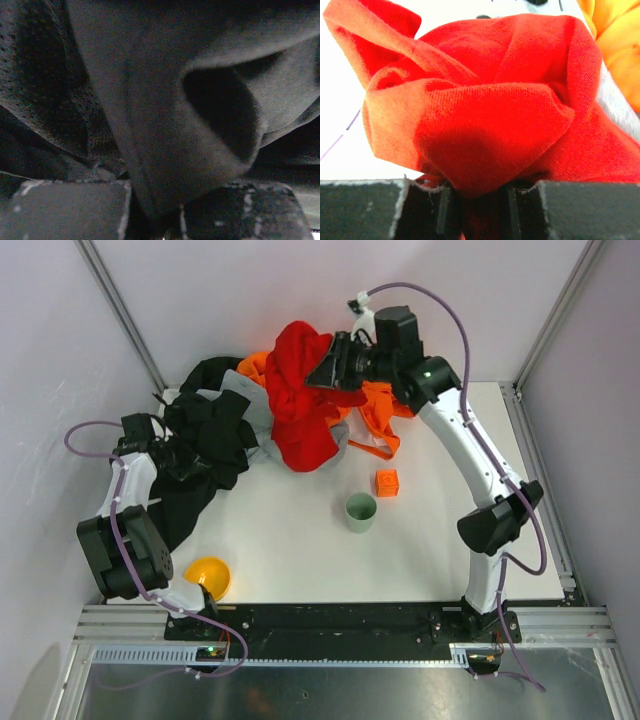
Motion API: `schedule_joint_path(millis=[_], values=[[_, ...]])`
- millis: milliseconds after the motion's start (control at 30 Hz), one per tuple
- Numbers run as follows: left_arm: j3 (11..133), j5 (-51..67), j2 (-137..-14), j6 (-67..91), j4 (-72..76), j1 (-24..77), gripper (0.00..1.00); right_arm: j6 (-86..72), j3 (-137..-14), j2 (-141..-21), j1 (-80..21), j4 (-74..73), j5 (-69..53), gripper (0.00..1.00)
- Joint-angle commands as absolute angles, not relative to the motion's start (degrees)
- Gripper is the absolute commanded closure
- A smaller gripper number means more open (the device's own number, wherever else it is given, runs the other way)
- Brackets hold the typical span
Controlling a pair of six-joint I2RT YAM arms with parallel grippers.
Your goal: Pick out a specific cloth from the pile
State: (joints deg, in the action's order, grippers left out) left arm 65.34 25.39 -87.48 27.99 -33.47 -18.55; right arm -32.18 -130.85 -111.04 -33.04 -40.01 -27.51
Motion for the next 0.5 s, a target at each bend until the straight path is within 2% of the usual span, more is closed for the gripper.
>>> schedule_joint_path(millis=[0, 267, 467], values=[[65.0, 28.0, -84.7, 26.9, -32.6, -18.4, 0.99, -36.3, -131.6, -106.8, -31.2, -31.1, -30.6, 1.0], [65.3, 27.5, -83.2, 26.0, -32.6, -16.8, 0.96, -36.0, -131.5, -105.3, -29.4, -32.2, -30.5, 1.0], [66.0, 24.5, -80.3, 22.8, -32.6, -13.3, 0.81, -34.4, -130.0, -103.5, -28.5, -33.2, -30.3, 1.0]])
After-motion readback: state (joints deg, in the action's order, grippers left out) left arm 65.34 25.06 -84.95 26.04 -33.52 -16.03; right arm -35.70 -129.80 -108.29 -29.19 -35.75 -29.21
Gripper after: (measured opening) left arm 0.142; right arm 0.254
